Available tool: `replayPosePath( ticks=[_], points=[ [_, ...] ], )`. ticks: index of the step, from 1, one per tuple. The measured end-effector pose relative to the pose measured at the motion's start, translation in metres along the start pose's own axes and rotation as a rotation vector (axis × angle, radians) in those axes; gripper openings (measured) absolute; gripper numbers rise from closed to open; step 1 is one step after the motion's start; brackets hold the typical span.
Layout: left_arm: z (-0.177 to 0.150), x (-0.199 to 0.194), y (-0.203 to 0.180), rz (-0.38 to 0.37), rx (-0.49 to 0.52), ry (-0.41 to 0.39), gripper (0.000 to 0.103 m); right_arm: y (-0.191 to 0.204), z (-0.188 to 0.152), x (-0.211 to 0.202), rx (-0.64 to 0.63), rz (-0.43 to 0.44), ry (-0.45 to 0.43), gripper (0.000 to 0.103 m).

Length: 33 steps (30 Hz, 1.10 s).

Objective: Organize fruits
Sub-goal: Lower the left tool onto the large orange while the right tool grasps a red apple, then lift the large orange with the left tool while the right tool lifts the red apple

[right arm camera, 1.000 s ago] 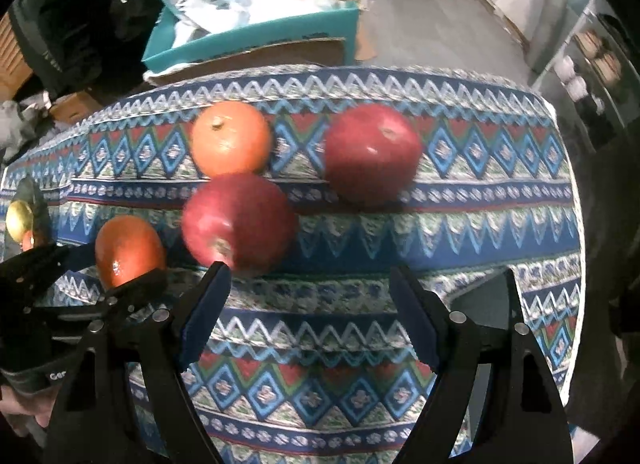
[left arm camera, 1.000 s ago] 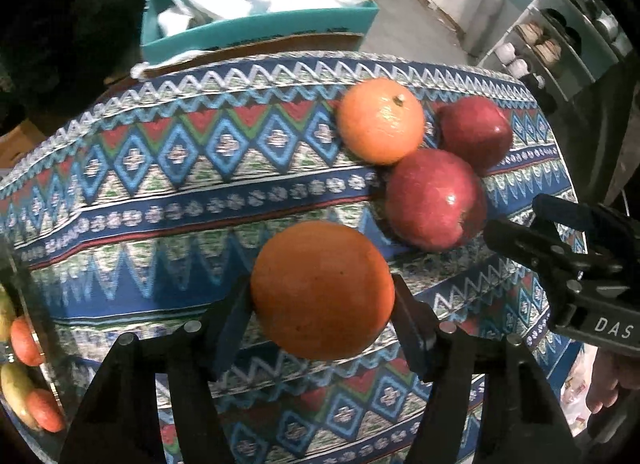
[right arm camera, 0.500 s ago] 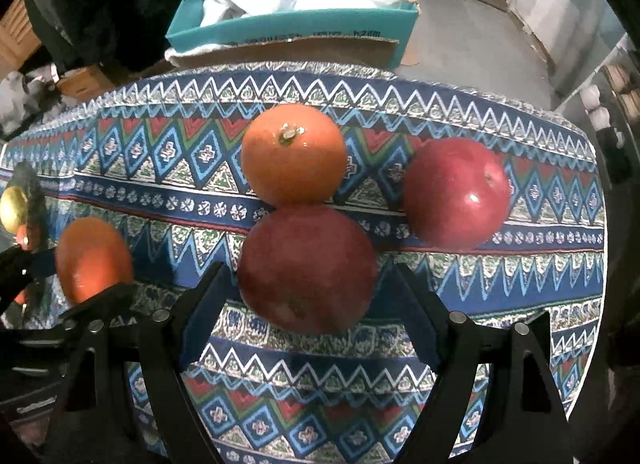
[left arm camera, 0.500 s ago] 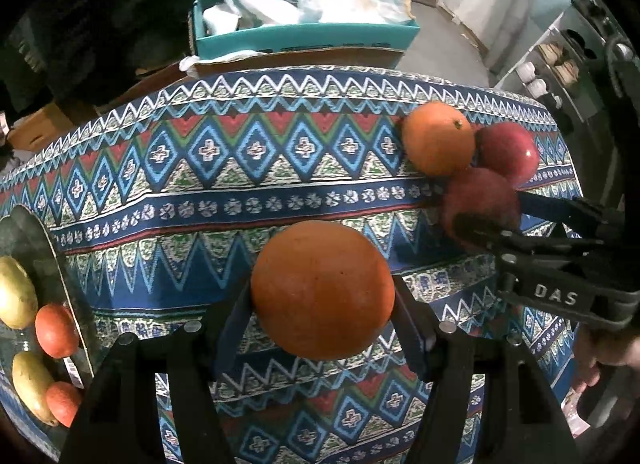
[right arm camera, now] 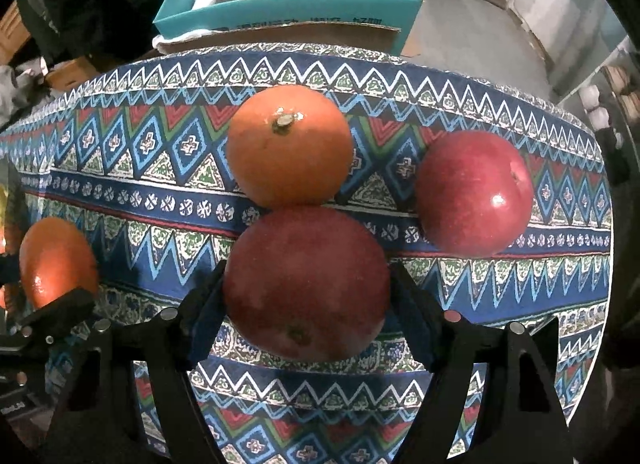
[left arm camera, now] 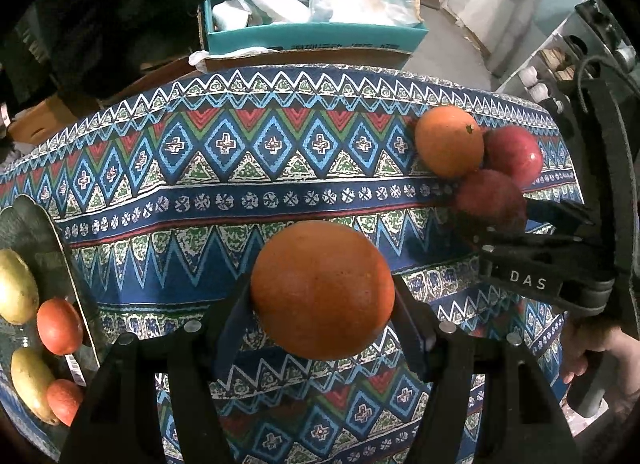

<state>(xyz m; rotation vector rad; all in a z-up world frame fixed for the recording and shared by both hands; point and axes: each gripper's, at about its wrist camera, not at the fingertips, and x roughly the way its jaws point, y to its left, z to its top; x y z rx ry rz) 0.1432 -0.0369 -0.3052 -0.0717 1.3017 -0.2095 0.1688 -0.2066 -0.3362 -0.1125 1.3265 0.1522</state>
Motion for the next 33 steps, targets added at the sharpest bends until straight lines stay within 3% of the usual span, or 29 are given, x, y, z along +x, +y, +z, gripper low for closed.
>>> replayPosePath(
  ticks=[15, 25, 33],
  points=[
    [-0.013, -0.025, -0.001, 0.015, 0.01, -0.024, 0.068, -0.01, -0.014, -0.009, 0.022, 0.013, 0.013, 0.075],
    [-0.021, -0.059, -0.013, 0.022, 0.041, -0.075, 0.068, -0.015, -0.024, -0.064, 0.034, 0.034, -0.108, 0.075],
    [-0.026, -0.105, -0.022, 0.013, 0.067, -0.164, 0.068, -0.016, -0.028, -0.122, 0.047, 0.054, -0.219, 0.075]
  ],
)
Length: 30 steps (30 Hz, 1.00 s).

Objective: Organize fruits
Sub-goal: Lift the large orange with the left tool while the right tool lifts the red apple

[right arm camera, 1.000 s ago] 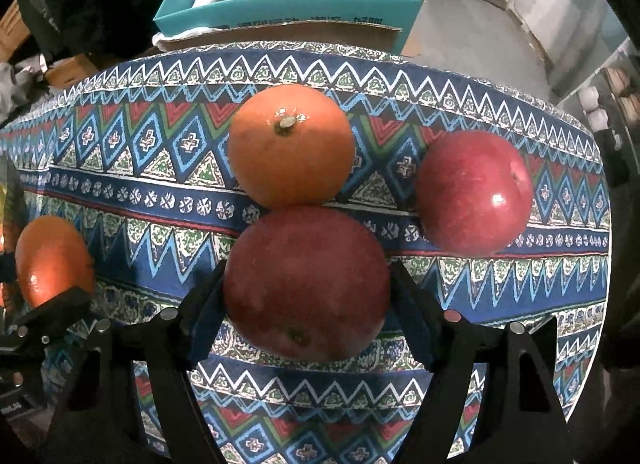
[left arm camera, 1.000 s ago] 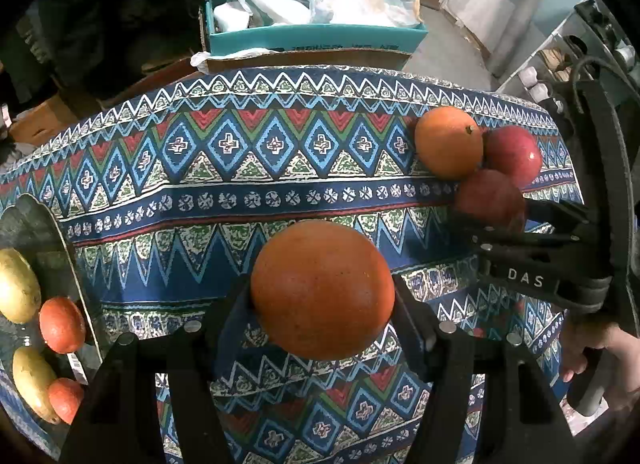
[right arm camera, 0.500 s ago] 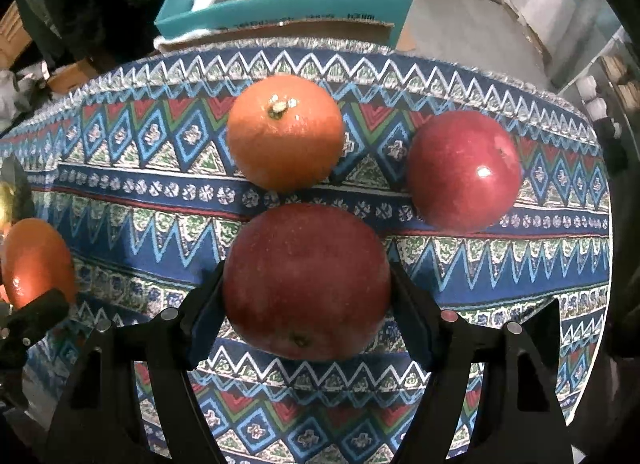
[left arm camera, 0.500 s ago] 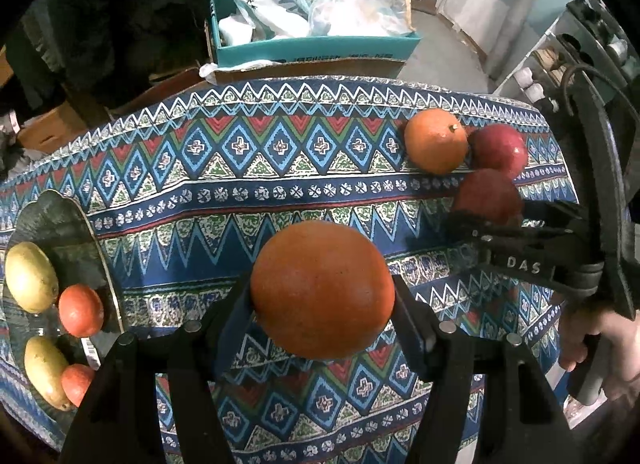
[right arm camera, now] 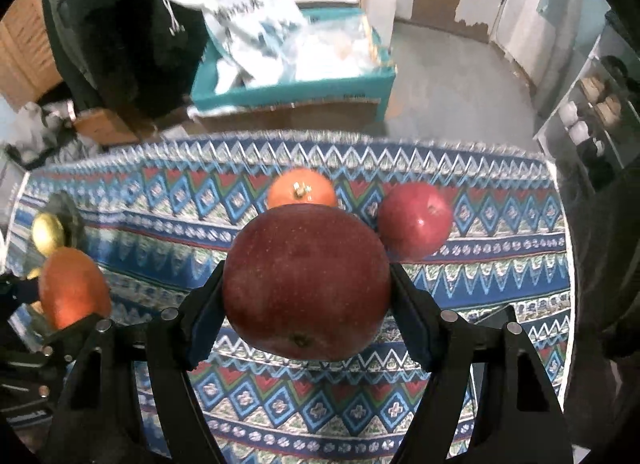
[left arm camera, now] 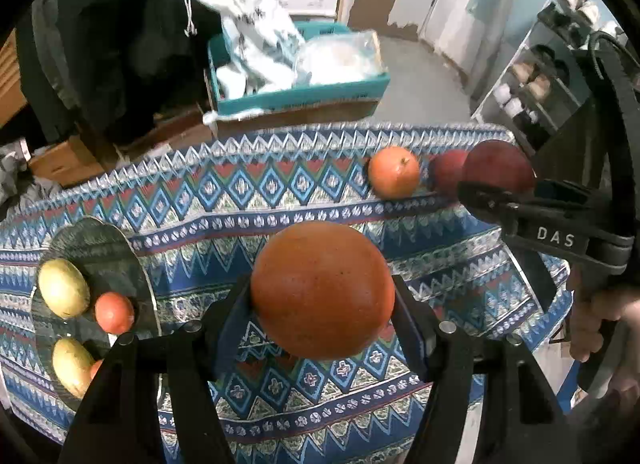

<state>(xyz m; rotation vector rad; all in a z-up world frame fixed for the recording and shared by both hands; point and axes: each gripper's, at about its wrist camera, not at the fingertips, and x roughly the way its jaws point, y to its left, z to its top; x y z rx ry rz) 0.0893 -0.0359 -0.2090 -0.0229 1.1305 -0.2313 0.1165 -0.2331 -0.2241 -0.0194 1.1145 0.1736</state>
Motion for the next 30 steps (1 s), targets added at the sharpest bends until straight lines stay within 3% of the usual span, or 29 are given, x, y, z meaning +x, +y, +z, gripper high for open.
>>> replayPosePath(
  ticks=[14, 30],
  points=[
    [0.003, -0.081, -0.005, -0.002, 0.043, -0.197, 0.068, 0.017, 0.014, -0.103, -0.013, 0.051, -0.217, 0.075],
    [0.001, -0.131, 0.004, -0.028, 0.033, -0.299, 0.068, 0.037, 0.012, -0.167, -0.067, 0.132, -0.361, 0.075]
  ],
)
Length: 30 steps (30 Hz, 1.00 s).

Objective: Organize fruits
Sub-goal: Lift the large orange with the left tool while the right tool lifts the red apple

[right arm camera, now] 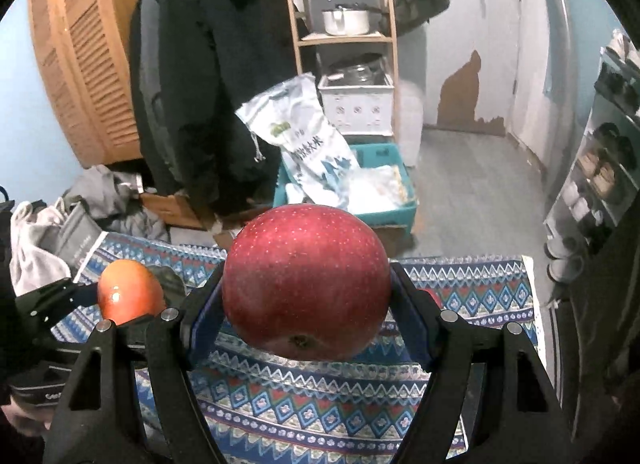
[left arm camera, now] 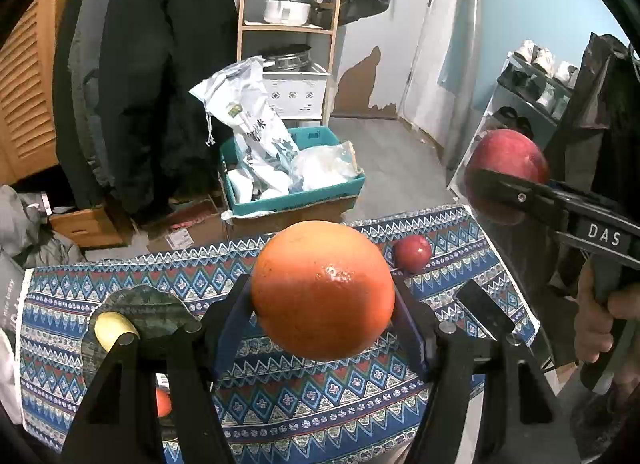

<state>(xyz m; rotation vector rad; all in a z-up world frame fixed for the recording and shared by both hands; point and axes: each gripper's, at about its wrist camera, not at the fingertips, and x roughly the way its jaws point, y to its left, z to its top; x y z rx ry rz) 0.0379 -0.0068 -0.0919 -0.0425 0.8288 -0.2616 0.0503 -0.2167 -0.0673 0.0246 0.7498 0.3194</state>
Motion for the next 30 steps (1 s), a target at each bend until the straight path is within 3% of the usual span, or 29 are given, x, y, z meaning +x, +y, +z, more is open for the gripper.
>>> replayPosePath(
  ticks=[15, 30],
  points=[
    [-0.006, -0.003, 0.028, 0.037, -0.051, 0.005, 0.068, 0.028, 0.002, 0.013, -0.028, 0.063, 0.019, 0.075],
    [-0.021, -0.007, 0.083, 0.11, -0.144, 0.015, 0.068, 0.079, 0.009, 0.045, -0.068, 0.135, 0.069, 0.075]
  ],
)
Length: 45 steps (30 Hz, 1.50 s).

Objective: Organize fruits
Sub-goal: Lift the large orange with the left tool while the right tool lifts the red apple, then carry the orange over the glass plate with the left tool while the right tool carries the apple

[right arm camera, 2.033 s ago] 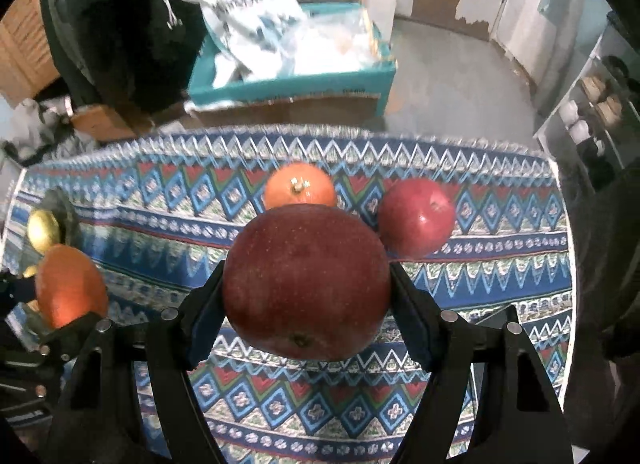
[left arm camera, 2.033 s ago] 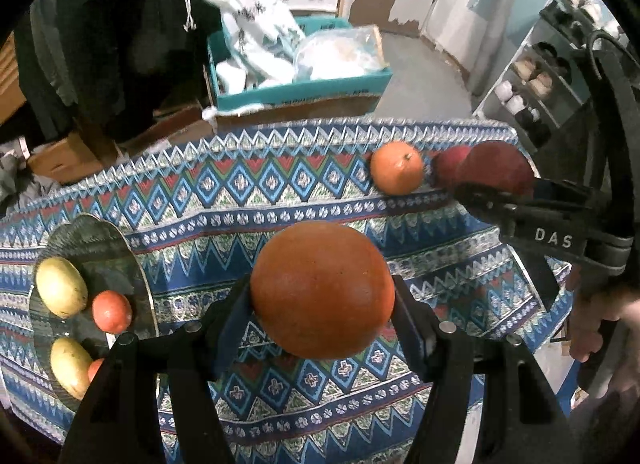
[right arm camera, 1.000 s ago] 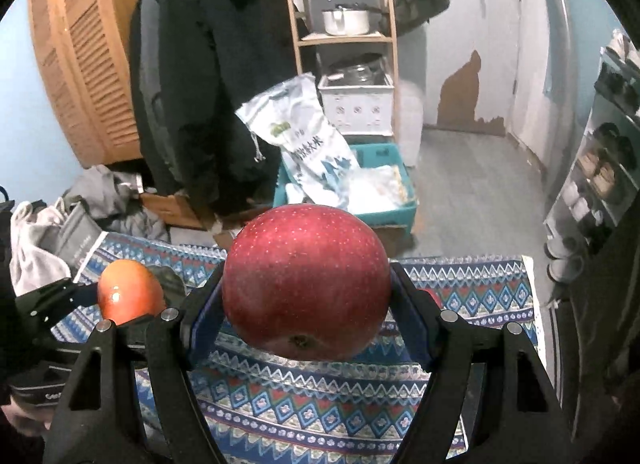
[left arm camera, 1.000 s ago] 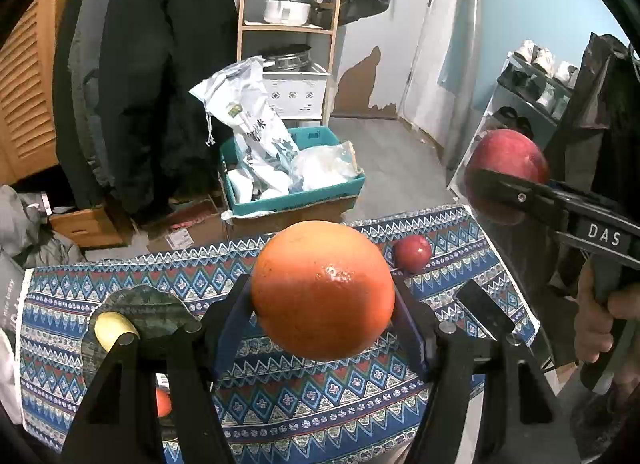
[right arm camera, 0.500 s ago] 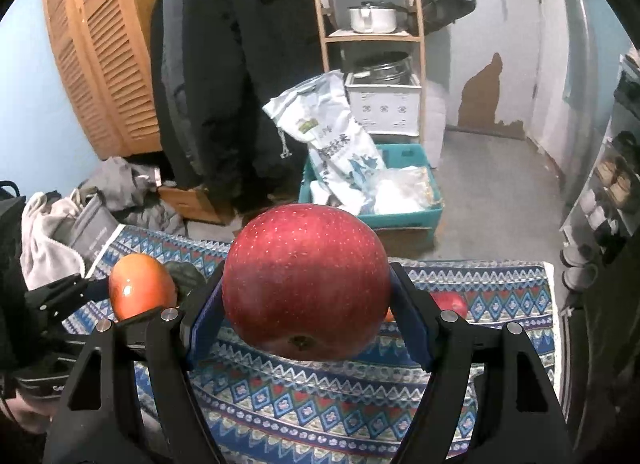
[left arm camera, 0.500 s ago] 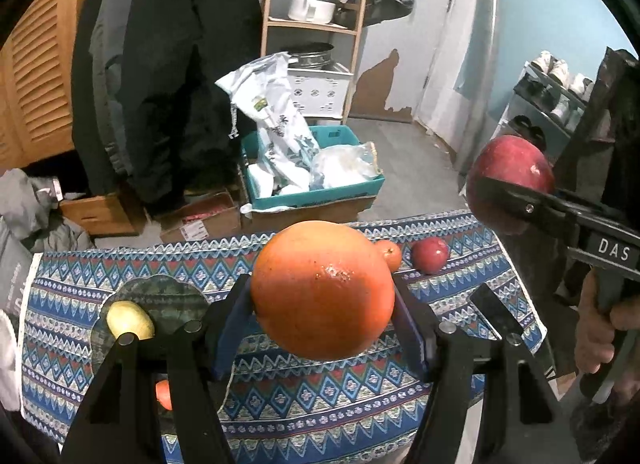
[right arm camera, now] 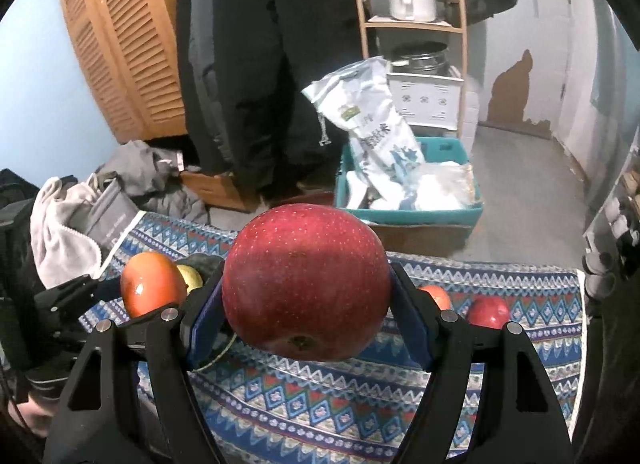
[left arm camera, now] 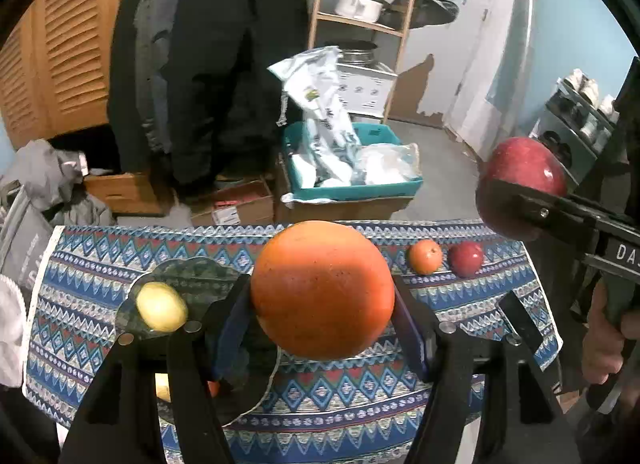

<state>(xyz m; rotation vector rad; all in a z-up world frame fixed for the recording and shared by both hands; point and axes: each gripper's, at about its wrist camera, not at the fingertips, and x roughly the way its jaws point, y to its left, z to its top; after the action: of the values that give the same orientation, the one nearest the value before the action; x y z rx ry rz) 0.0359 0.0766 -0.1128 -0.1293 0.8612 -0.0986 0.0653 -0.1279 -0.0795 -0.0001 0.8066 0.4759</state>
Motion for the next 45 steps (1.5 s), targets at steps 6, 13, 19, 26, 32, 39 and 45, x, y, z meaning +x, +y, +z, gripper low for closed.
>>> replayPosePath(
  ticks=[6, 13, 19, 26, 32, 39, 45],
  points=[
    [-0.003, 0.006, 0.026, 0.03, -0.042, 0.014, 0.068, 0.021, 0.005, 0.018, -0.009, 0.039, 0.023, 0.075],
    [-0.015, 0.022, 0.061, 0.082, -0.094, 0.053, 0.068, 0.045, 0.009, 0.044, -0.027, 0.077, 0.051, 0.075],
    [-0.027, 0.039, 0.091, 0.125, -0.14, 0.097, 0.068, 0.07, 0.009, 0.074, -0.055, 0.103, 0.088, 0.075],
    [-0.048, 0.066, 0.122, 0.163, -0.196, 0.157, 0.068, 0.092, 0.002, 0.113, -0.082, 0.126, 0.142, 0.075],
    [-0.069, 0.093, 0.143, 0.191, -0.233, 0.239, 0.068, 0.106, -0.013, 0.148, -0.094, 0.151, 0.206, 0.075],
    [-0.084, 0.11, 0.158, 0.181, -0.283, 0.304, 0.068, 0.117, -0.03, 0.181, -0.115, 0.153, 0.279, 0.075],
    [-0.087, 0.116, 0.163, 0.175, -0.296, 0.321, 0.069, 0.123, -0.041, 0.198, -0.127, 0.154, 0.324, 0.075]
  ],
)
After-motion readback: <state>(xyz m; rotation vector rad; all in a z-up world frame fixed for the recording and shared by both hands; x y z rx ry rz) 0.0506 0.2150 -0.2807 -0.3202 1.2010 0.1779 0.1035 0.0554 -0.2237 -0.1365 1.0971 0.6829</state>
